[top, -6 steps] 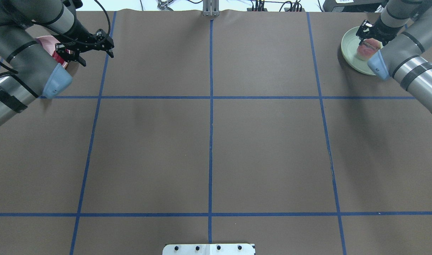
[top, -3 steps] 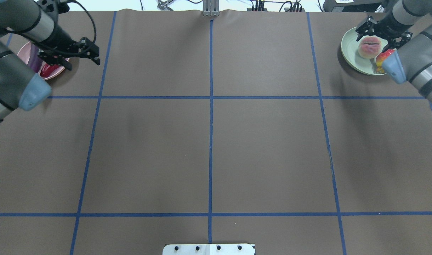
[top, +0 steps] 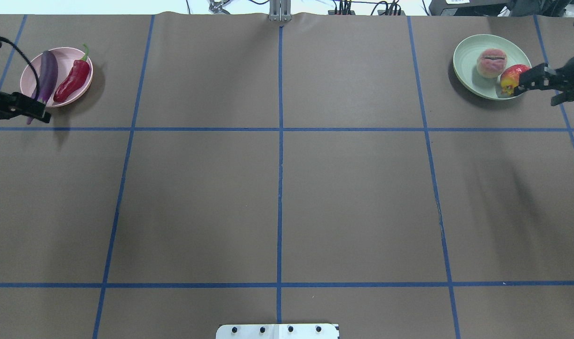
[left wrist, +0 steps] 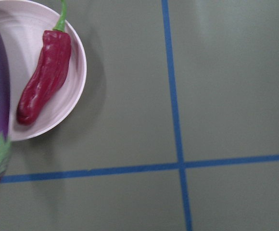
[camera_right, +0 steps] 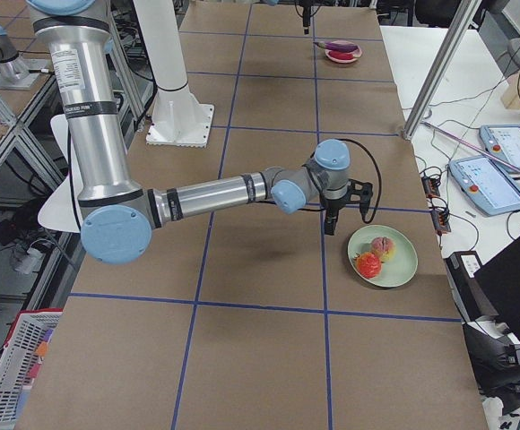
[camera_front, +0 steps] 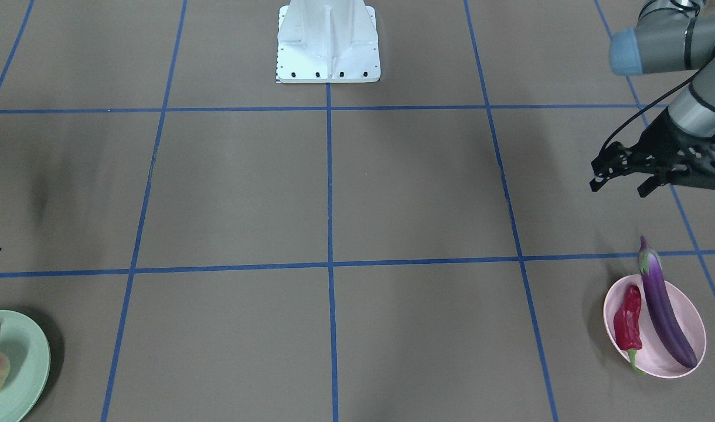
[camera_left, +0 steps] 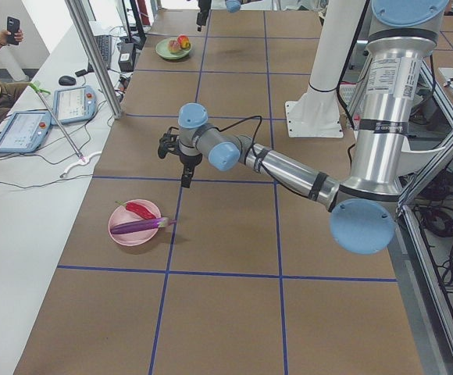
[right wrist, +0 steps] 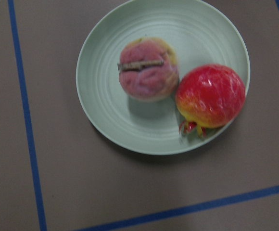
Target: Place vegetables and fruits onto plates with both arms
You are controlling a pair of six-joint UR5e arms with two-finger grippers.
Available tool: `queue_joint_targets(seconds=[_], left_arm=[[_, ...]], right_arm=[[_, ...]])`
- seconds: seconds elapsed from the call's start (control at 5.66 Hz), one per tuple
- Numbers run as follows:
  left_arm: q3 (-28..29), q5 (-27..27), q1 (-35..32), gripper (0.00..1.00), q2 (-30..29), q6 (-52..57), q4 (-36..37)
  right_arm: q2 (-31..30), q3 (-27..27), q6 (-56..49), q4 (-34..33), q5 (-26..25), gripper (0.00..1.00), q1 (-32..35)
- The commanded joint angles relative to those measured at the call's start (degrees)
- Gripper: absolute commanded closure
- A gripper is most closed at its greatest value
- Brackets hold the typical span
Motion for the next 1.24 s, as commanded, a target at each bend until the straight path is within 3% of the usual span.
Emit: queue_joint_targets(seconds=[0.0, 0.18, 0.35, 0.53, 0.71, 1.06], left_arm=[[-4.09, -1.89, -4.44, 0.00, 10.40, 7.70, 0.04], [-3.41, -6.00, -6.46, 0.00, 11.75, 7.81, 0.56], [-0.79, -6.82, -9.35, 0.00, 11.77, 16.16, 2.22], [0.62, -7.00, -14.60, 0.00, 11.51, 27.12, 8.42], [0.20, -7.00, -17.09, 0.00, 11.94, 29.67, 11.79], [-0.06, -7.00, -17.73, 0.00, 13.60, 29.26, 12.17]], right_arm=[[-11.77, 8.43, -11.87, -0.11, 1.07, 0.00, 0.09], [-13.21, 8.62, -16.56, -0.54, 2.21, 0.00, 1.05], [-13.39, 8.54, -21.74, -3.16, 5.27, 0.00, 2.10], [-13.31, 8.62, -30.32, -8.67, 5.91, 0.00, 5.50], [-13.31, 8.71, -36.67, -13.77, 5.92, 0.00, 8.06], [-15.23, 9.06, -38.91, -14.26, 5.92, 0.00, 8.70]])
